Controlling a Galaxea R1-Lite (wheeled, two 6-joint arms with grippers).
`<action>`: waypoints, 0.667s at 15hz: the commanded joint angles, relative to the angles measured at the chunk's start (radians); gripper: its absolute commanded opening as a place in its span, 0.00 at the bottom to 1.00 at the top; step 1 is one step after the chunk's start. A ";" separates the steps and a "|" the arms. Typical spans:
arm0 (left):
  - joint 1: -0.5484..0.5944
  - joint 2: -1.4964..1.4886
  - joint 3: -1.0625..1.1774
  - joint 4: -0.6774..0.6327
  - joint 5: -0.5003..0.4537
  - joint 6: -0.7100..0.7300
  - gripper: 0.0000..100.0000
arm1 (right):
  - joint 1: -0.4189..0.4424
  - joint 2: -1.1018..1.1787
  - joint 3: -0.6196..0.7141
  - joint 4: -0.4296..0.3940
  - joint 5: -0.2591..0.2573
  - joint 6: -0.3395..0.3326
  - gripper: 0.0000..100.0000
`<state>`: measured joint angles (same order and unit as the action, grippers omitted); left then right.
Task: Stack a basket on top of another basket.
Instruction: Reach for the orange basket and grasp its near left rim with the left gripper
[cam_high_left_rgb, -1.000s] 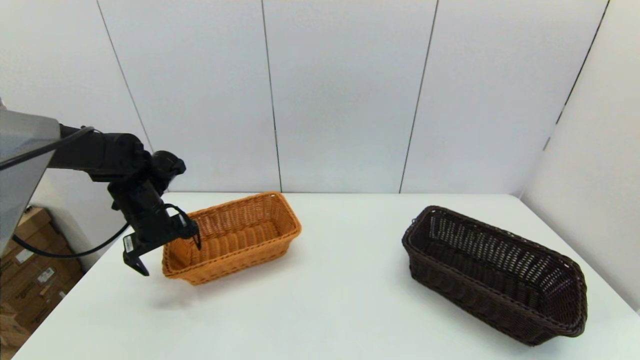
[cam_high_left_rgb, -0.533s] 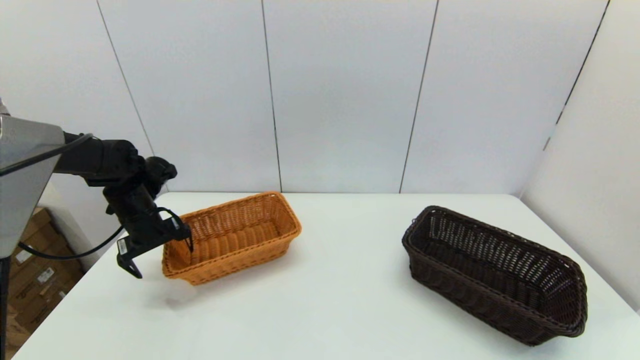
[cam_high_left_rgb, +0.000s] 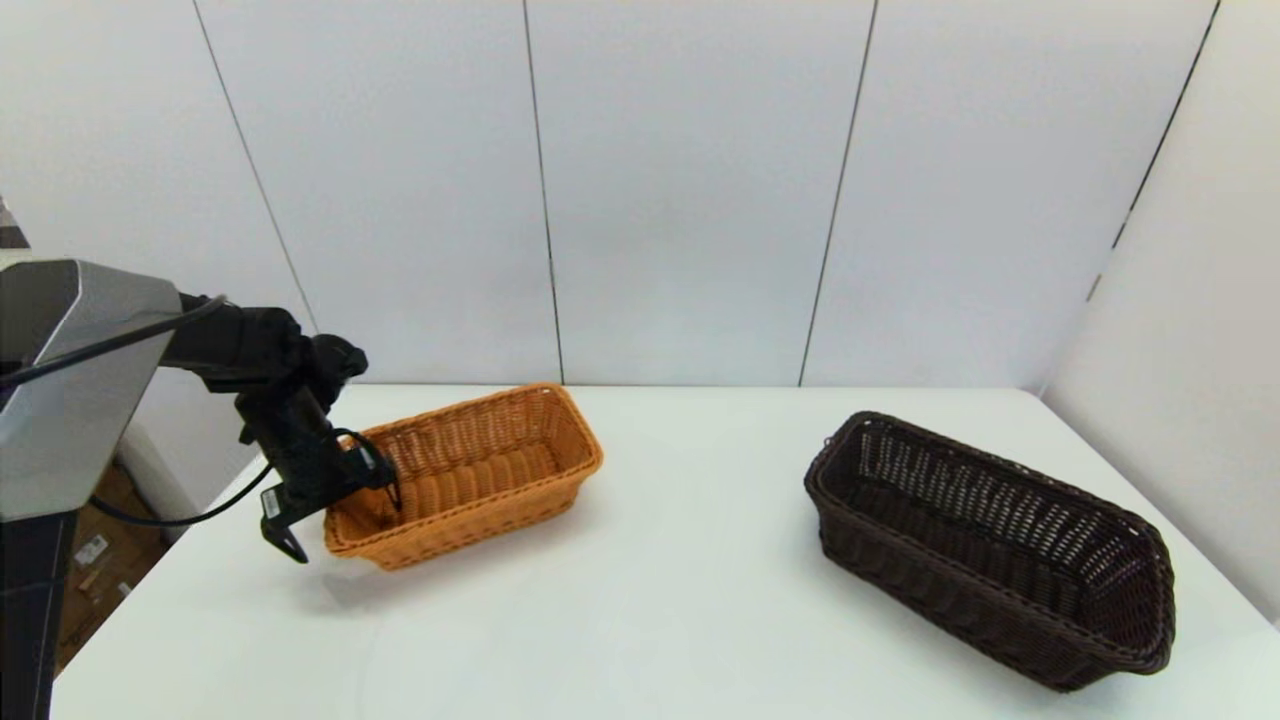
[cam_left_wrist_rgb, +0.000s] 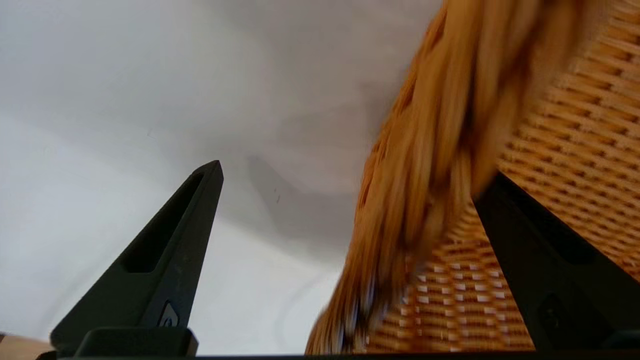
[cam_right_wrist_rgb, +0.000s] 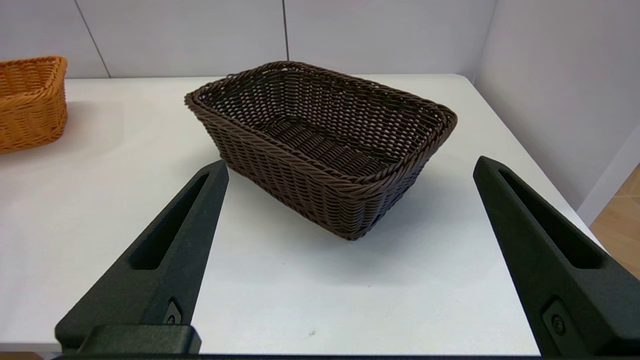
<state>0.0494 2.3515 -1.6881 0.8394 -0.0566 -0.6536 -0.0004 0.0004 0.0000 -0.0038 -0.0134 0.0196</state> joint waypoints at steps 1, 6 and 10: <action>0.003 0.031 -0.001 0.000 0.001 -0.003 1.00 | 0.000 -0.002 0.000 -0.001 0.000 0.000 1.00; 0.001 0.035 0.001 0.000 0.000 -0.003 1.00 | 0.000 -0.002 0.000 -0.001 0.000 0.000 1.00; -0.006 0.032 -0.001 -0.002 0.001 -0.003 0.00 | 0.000 -0.002 0.000 -0.001 0.000 0.000 1.00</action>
<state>0.0443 2.3866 -1.6877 0.8313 -0.0562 -0.6523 0.0000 0.0004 0.0000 -0.0043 -0.0134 0.0200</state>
